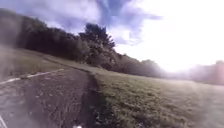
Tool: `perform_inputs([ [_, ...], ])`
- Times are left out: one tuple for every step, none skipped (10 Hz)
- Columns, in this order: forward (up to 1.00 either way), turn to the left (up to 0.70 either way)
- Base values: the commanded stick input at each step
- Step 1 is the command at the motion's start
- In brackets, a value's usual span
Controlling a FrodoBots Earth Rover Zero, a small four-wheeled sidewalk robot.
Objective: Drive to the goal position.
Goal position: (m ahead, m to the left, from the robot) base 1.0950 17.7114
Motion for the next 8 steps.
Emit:
perform_inputs([
  [0.0,0.7],
  [0.0,0.7],
  [0.0,0.43],
  [0.0,0.22],
  [0.0,0.01],
  [0.0,0.0],
  [0.0,0.0],
  [0.0,0.0],
])
